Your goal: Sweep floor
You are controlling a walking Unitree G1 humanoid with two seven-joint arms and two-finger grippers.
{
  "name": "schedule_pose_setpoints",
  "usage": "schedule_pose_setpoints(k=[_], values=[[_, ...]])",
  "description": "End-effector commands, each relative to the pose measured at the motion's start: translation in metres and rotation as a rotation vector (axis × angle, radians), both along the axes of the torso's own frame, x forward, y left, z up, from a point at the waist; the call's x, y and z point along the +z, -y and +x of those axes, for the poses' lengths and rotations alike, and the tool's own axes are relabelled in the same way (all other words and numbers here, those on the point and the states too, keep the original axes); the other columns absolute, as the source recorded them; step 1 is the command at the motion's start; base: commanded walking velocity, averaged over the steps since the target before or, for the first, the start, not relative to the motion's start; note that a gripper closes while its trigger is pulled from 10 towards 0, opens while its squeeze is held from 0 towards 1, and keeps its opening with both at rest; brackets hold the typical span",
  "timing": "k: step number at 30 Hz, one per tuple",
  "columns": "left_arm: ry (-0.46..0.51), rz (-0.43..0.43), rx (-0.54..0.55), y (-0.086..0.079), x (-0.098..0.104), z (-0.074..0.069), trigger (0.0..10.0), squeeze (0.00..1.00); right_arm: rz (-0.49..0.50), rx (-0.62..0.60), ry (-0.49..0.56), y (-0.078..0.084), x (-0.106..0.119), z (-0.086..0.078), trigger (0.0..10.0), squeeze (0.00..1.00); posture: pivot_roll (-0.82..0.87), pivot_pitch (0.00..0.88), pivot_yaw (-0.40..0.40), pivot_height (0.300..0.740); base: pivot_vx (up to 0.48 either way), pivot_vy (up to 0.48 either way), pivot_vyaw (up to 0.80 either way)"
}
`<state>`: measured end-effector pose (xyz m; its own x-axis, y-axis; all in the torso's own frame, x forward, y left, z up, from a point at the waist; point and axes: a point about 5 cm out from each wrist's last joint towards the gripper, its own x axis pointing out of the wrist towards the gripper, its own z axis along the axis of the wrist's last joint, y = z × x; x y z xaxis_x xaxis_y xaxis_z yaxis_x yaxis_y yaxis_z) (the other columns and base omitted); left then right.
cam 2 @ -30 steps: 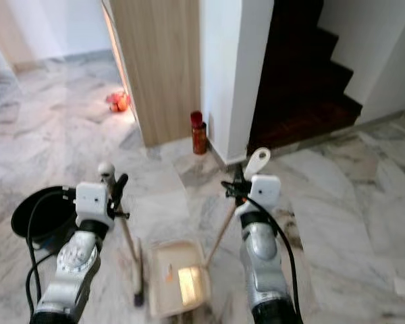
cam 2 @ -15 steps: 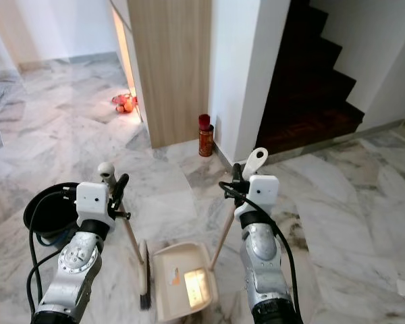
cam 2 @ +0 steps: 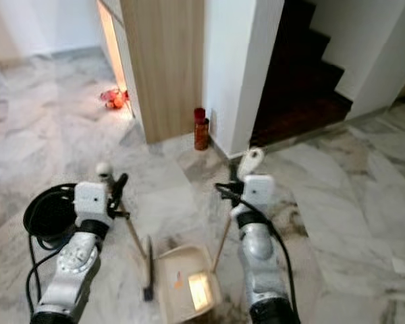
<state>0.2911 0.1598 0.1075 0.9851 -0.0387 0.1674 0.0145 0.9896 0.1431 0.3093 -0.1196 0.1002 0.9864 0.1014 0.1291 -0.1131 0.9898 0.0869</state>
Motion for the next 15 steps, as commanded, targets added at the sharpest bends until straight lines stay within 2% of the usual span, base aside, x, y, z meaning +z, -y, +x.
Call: schedule_pose_setpoints(k=[1, 15], values=[[0.043, -0.001, -0.006, 0.0031, 0.0093, 0.0018, 10.0, 0.0, 0.025, -0.011, 0.047, 0.003, 0.0112, 0.003, 10.0, 0.0, 0.13, 0.0, 0.02, 0.74, 0.0, 0.319, 0.0], [0.042, -0.002, -0.02, 0.0065, 0.0093, 0.0016, 10.0, 0.0, 0.028, -0.005, 0.052, 0.0013, 0.012, 0.0034, 10.0, 0.0, 0.13, 0.0, 0.024, 0.74, 0.0, 0.315, 0.0]])
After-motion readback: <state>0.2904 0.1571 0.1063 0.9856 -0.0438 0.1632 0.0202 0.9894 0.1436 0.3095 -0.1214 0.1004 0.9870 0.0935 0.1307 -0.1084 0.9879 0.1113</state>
